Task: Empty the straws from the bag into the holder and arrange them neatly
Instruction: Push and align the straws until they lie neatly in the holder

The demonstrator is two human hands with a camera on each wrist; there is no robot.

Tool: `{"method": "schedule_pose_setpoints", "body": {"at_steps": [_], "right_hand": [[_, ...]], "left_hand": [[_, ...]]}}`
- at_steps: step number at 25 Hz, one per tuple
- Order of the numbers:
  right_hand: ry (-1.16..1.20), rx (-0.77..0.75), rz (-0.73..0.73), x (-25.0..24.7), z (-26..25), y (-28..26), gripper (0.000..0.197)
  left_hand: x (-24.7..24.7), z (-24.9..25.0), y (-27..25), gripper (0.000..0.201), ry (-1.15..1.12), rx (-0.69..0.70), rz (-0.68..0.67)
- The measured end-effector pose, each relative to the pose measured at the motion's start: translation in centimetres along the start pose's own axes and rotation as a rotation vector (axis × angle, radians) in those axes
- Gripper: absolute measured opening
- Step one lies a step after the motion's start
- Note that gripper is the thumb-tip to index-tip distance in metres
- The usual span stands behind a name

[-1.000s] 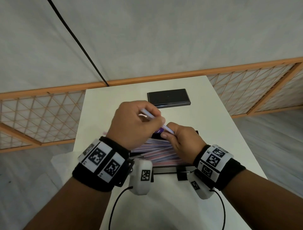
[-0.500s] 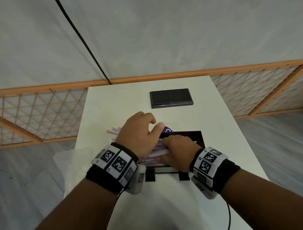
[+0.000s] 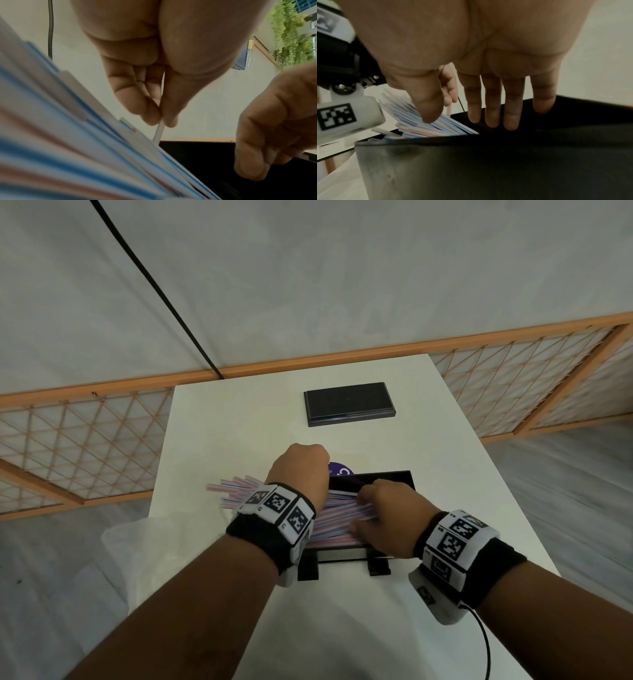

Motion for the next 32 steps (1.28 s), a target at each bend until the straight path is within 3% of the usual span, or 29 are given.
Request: {"method": "schedule_pose_setpoints", "body": {"at_steps": [4,7,10,12,15,18,21,24,26,30,32], "right_hand": [[0.056,0.003,0.033,-0.9,0.4,-0.5,0.039],[0.103,-0.032,0.099,-2.1,-0.1,-0.6,0.032],[0.189,-0.073,0.202,-3.5,-1.3,-0.7,0.041],[0.245,-0.113,0.276,-4.5,-2.2,-0.8,0.042],[0.266,-0.162,0.324,-5.2,-3.2,-0.6,0.021],[0.175,-0.156,0.225,-4.2,-3.3,-0.2,0.015],[0.109,-0.129,0.119,-2.7,-2.9,0.0,0.013],[0.035,-0.09,0.06,-0.9,-2.6,0.4,0.019],[0.01,-0.059,0.028,0.2,-2.3,0.6,0.028],[-0.089,0.017,0.008,1.4,-1.5,0.9,0.056],[-0.11,0.033,-0.006,2.0,-1.1,1.0,0.074]], "left_hand": [[-1.7,0.5,-1.1,0.017,-0.009,0.027,0.082],[-4.9,0.7,-3.0,0.012,-0.092,0.093,0.305],[-8.1,0.9,-5.8,0.004,-0.244,0.257,0.552],[-9.3,0.5,-7.2,0.007,-0.374,0.324,0.625],[-8.7,-1.2,-7.3,0.015,-0.582,0.289,0.58],[-8.0,-2.6,-7.7,0.008,-0.676,0.293,0.573],[-8.8,-6.5,-8.9,0.026,-0.817,0.2,0.864],[-7.8,-11.0,-9.0,0.021,-0.958,-0.02,1.041],[-5.7,-12.5,-7.8,0.037,-1.024,-0.157,0.934],[-0.1,-13.3,-5.5,0.07,-1.113,-0.45,0.553],[2.2,-13.5,-4.6,0.08,-1.305,-0.51,0.476]]}}
Point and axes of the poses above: each hand's wrist, its own y-axis towards the middle knuckle, its own x-axis out of the palm, z = x × y, the point moved 8 cm from there along y, towards the middle knuckle, and after that the axes turned 6 degrees about -z, right-handed, at the moved point
